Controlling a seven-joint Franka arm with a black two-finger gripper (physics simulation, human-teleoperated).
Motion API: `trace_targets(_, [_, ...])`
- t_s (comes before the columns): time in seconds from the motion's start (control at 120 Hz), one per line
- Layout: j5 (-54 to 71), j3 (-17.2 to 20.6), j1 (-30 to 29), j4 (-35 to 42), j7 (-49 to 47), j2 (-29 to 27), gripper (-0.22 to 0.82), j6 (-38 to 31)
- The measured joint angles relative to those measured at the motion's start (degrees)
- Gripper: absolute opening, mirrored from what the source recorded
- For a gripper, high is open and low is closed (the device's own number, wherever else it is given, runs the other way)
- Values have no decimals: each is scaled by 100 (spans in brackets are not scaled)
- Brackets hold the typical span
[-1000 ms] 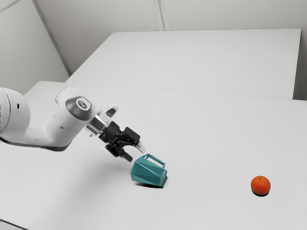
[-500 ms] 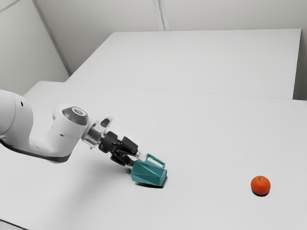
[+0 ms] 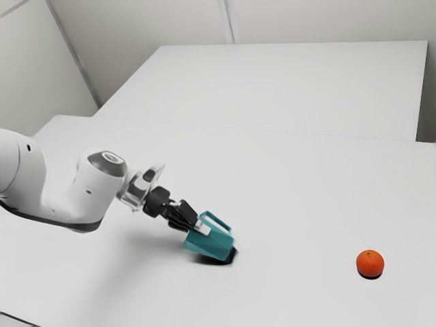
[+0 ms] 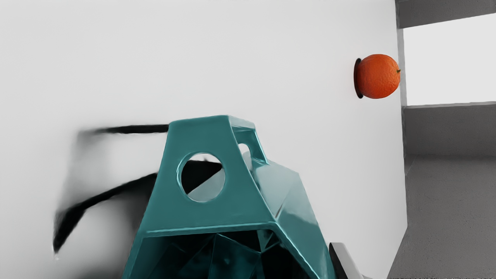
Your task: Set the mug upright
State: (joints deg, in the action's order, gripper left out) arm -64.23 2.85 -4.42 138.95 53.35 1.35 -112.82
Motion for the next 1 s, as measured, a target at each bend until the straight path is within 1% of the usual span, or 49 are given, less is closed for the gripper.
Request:
trace_targets(0.158, [11, 34, -12, 3, 149, -193, -15, 42])
trace_targets(0.242, [40, 40, -2, -16, 191, -411, -16, 74])
trace_targets(0.333, [310, 50, 59, -282, 150, -590, -16, 91])
trace_targets(0.4, [924, 53, 103, -730, 9, -628, -16, 99])
trace_targets(0.517, [2484, 54, 170, -1520, -450, -602, -17, 115])
trace_targets(0.642, [3984, 55, 195, -2038, -1094, -523, -18, 159])
trace_targets(0.742, [4932, 51, 195, -2341, -1609, -397, -18, 174])
trace_targets(0.833, [5492, 39, 198, -2564, -2031, -230, -18, 169])
trace_targets(1.0, [5986, 75, 152, -2885, -2702, 289, -18, 111])
